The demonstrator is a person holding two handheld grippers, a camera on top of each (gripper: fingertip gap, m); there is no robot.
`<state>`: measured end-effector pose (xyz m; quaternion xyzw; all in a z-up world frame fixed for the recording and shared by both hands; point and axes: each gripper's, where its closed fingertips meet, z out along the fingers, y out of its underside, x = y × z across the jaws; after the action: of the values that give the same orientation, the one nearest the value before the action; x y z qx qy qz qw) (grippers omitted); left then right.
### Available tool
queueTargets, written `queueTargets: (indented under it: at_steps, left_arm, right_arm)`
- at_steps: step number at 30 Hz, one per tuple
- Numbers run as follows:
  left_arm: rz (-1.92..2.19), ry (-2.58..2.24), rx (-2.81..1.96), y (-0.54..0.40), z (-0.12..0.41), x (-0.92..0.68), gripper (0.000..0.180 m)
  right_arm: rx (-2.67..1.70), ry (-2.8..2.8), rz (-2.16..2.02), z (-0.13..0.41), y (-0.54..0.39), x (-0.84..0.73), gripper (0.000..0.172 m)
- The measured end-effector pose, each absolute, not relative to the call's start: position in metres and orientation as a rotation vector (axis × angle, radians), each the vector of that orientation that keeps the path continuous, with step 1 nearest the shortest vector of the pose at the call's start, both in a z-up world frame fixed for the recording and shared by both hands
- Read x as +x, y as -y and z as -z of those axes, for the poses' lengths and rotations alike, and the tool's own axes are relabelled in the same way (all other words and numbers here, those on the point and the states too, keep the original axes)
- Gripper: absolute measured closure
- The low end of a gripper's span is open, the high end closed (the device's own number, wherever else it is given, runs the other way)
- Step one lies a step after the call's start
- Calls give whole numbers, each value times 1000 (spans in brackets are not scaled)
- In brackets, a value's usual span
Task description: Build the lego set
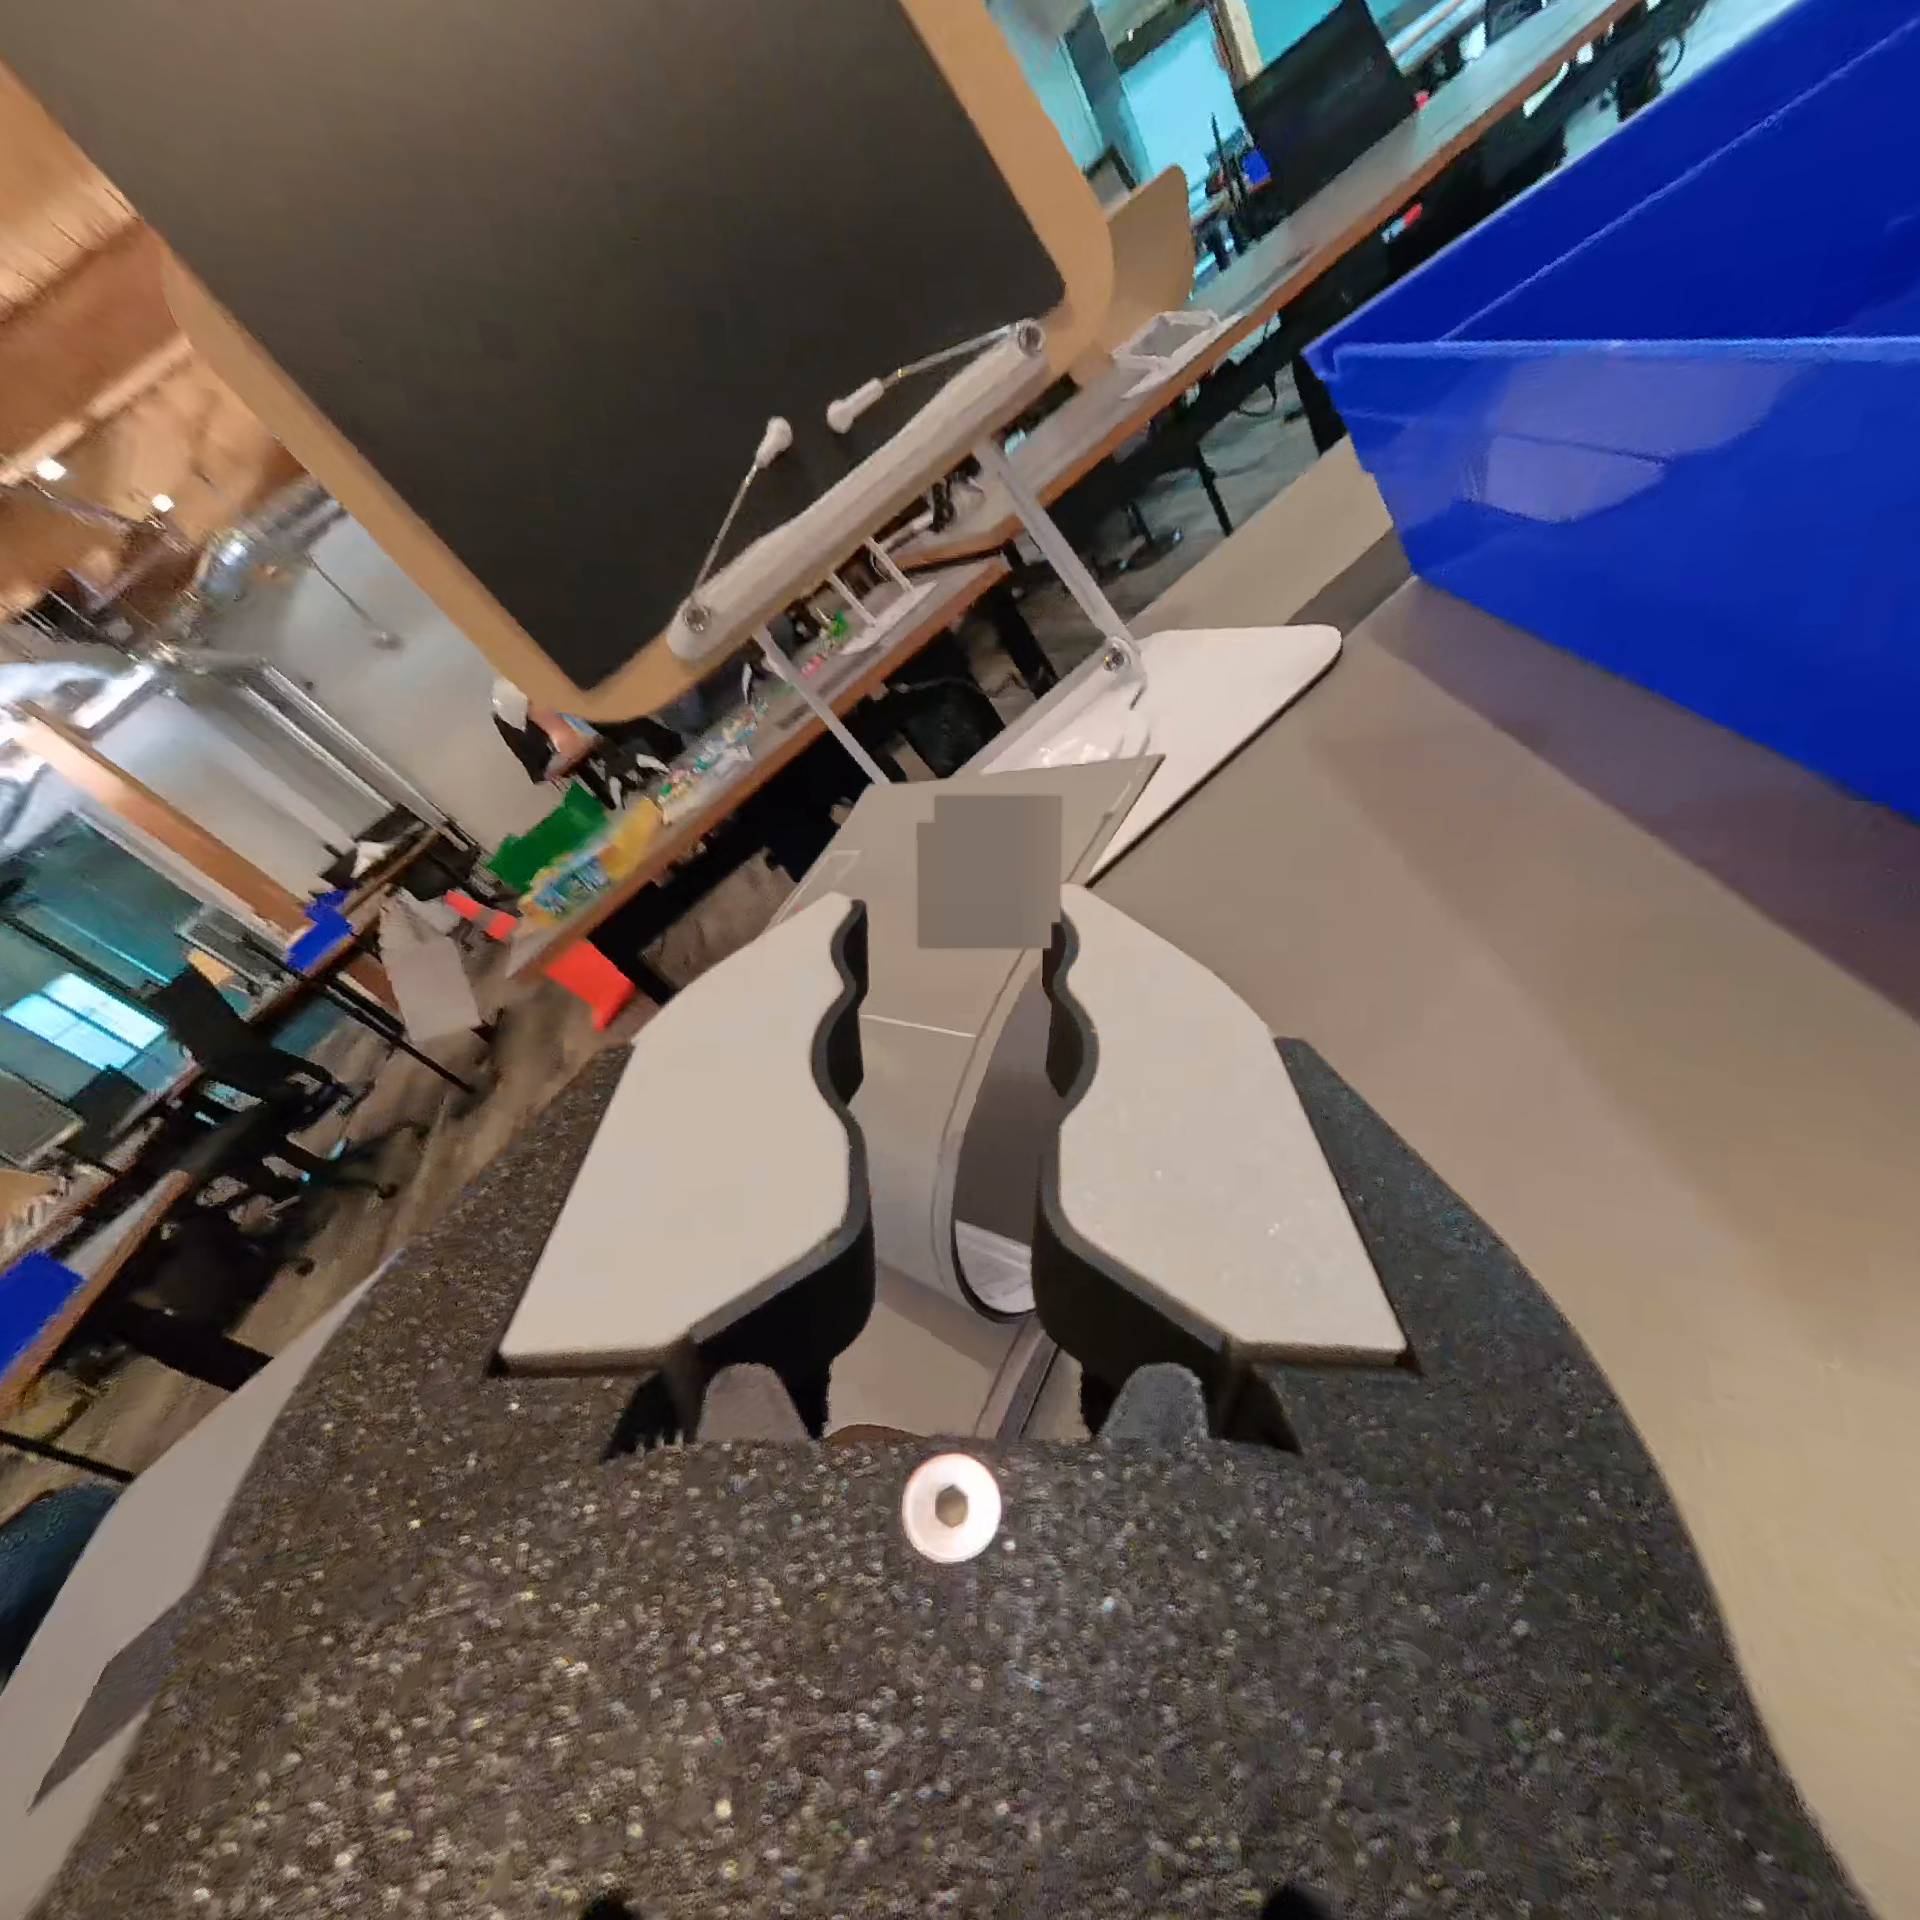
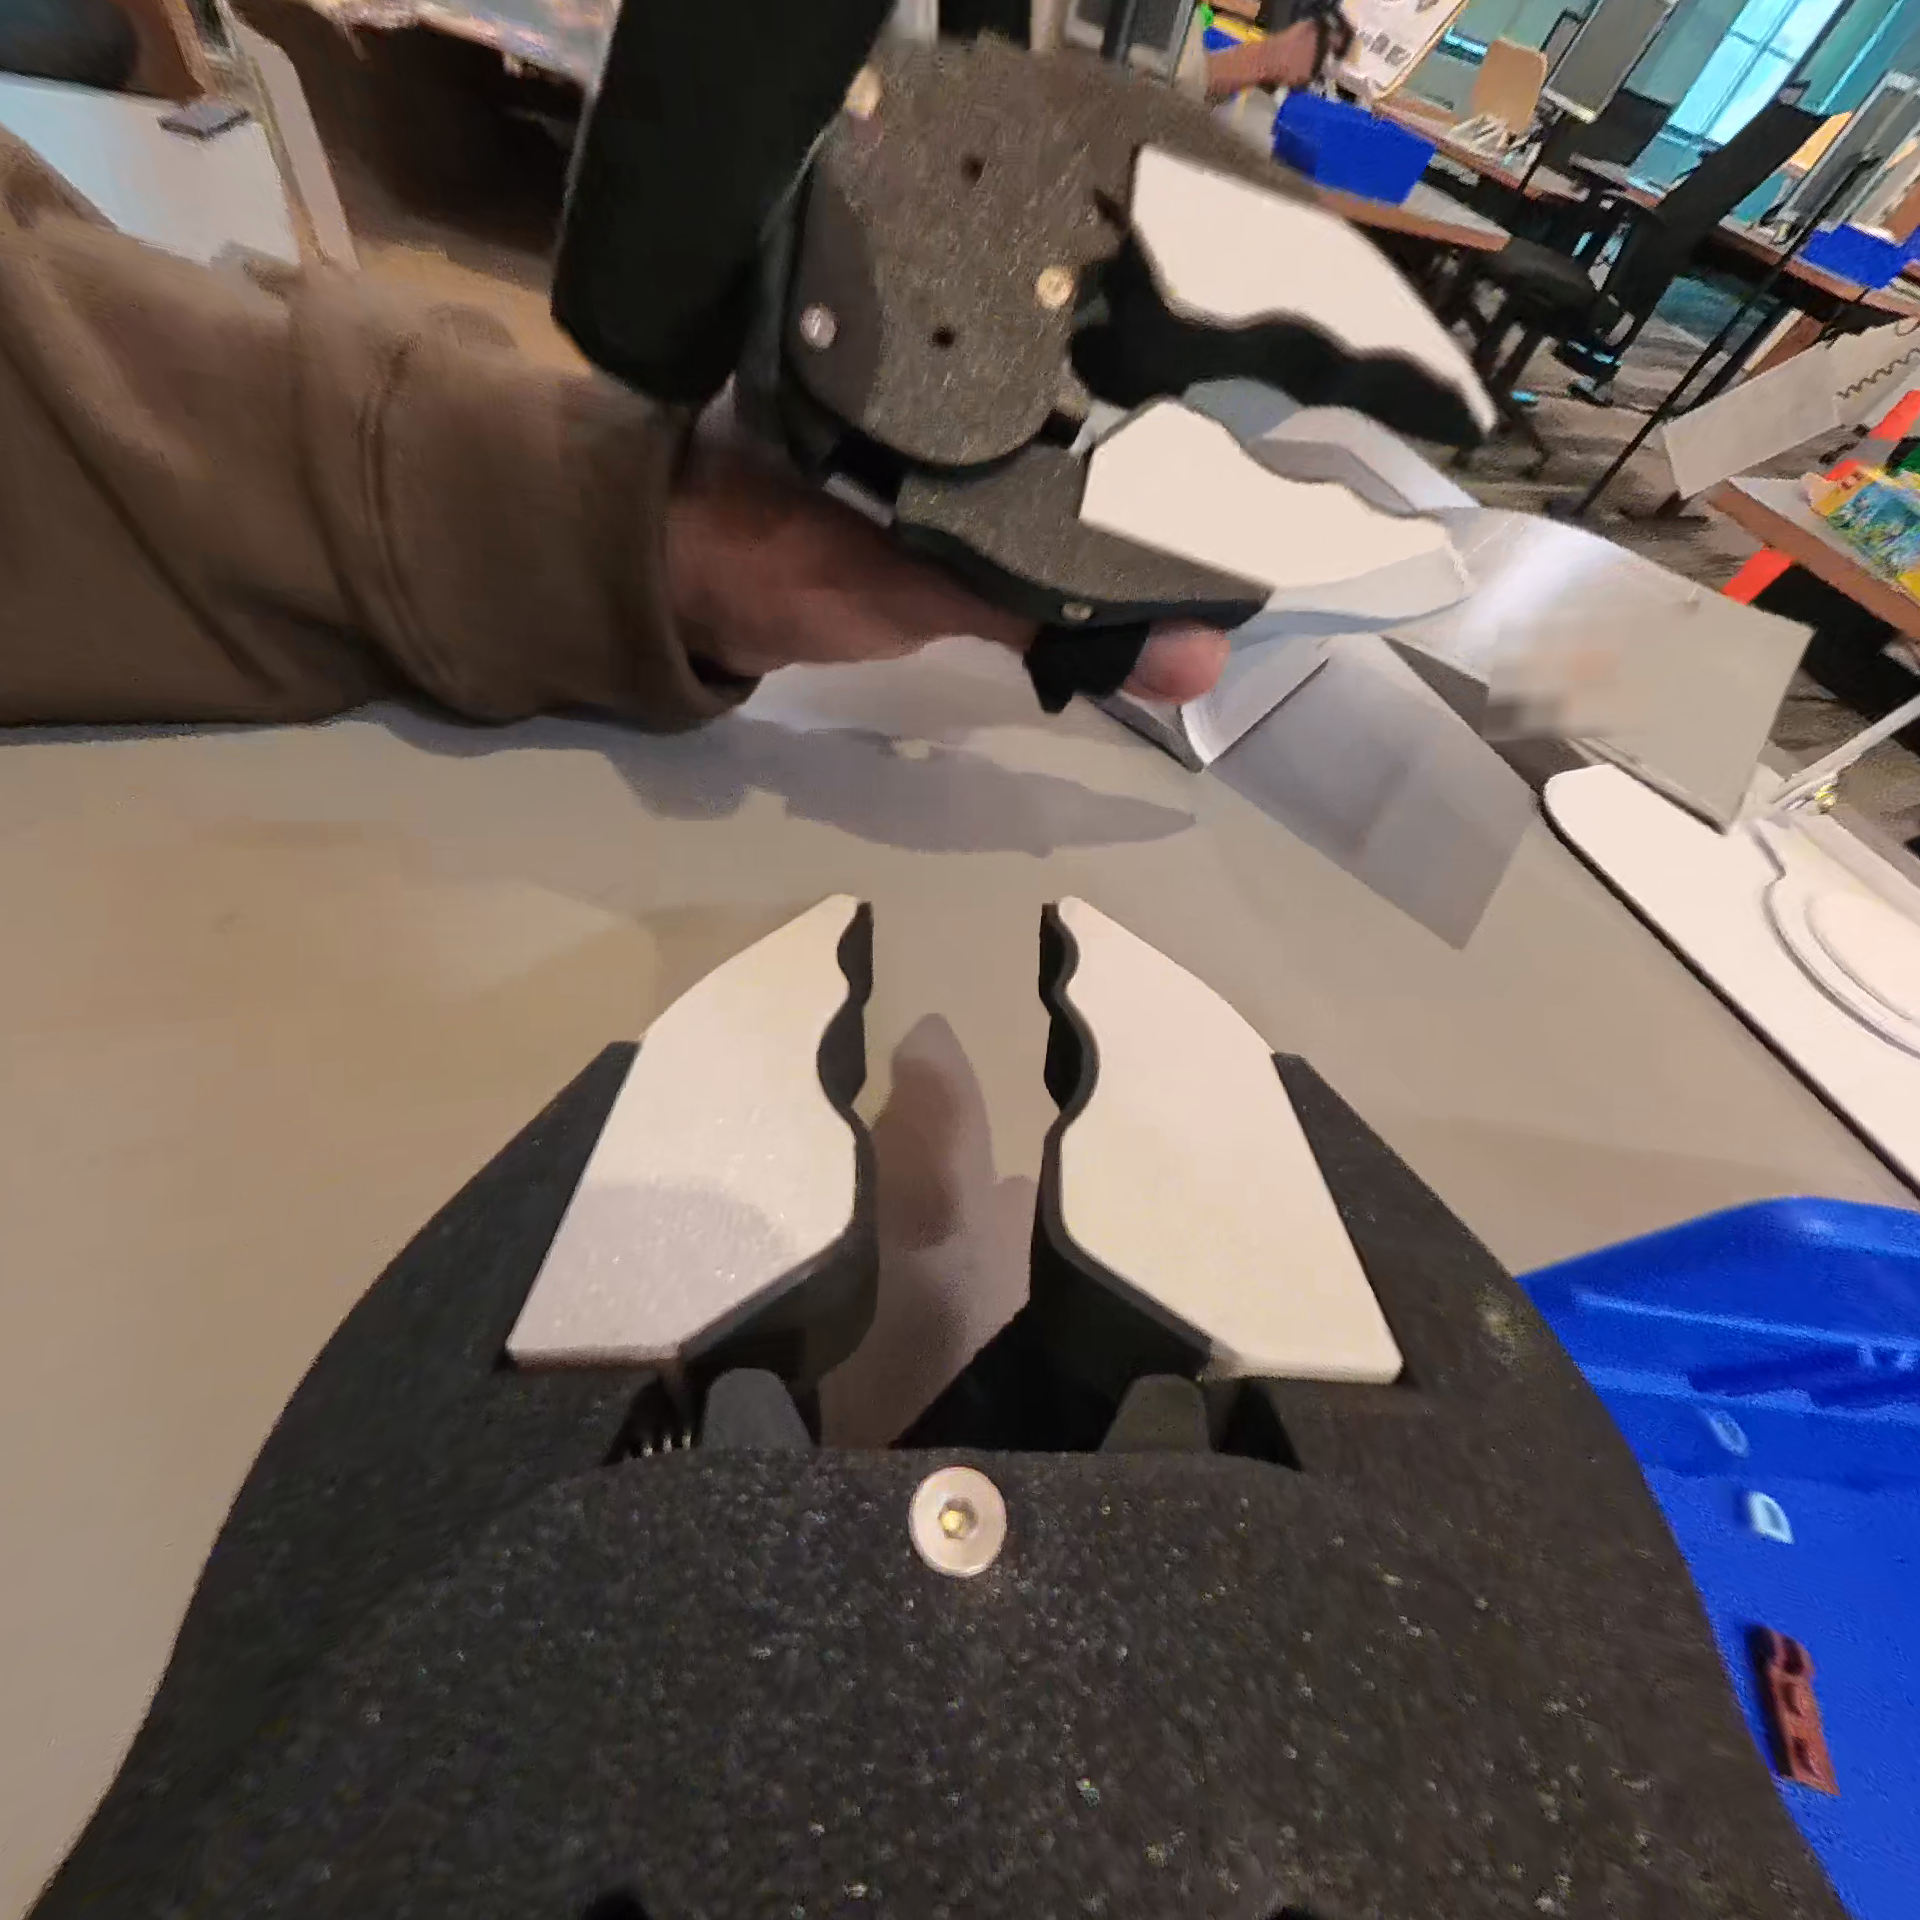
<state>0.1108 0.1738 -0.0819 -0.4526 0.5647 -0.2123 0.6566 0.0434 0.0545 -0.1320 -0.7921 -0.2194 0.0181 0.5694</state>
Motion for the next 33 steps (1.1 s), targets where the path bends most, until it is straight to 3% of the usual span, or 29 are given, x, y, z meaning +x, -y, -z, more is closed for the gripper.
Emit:
queueTargets:
  at_steps: [12,19,25,29,33]
  left_arm:
    - [590,-1206,-1173,-190,98,109,144]
    - [670,-1042,-1255,-212,85,90,143]
    - [748,-959,-1325,-233,84,70,143]
    - [739,-979,-1327,-236,88,63,144]
    - [727,-975,-1349,-240,91,66,144]
  right_arm:
    - [-1824,451,-51,124,-61,52,142]
    - [-1800,311,-37,101,-95,62,134]
    - [-1726,201,68,68,-154,73,104]
    - [-1737,144,249,77,-184,96,79]
    - [-1789,86,273,98,-197,107,65]
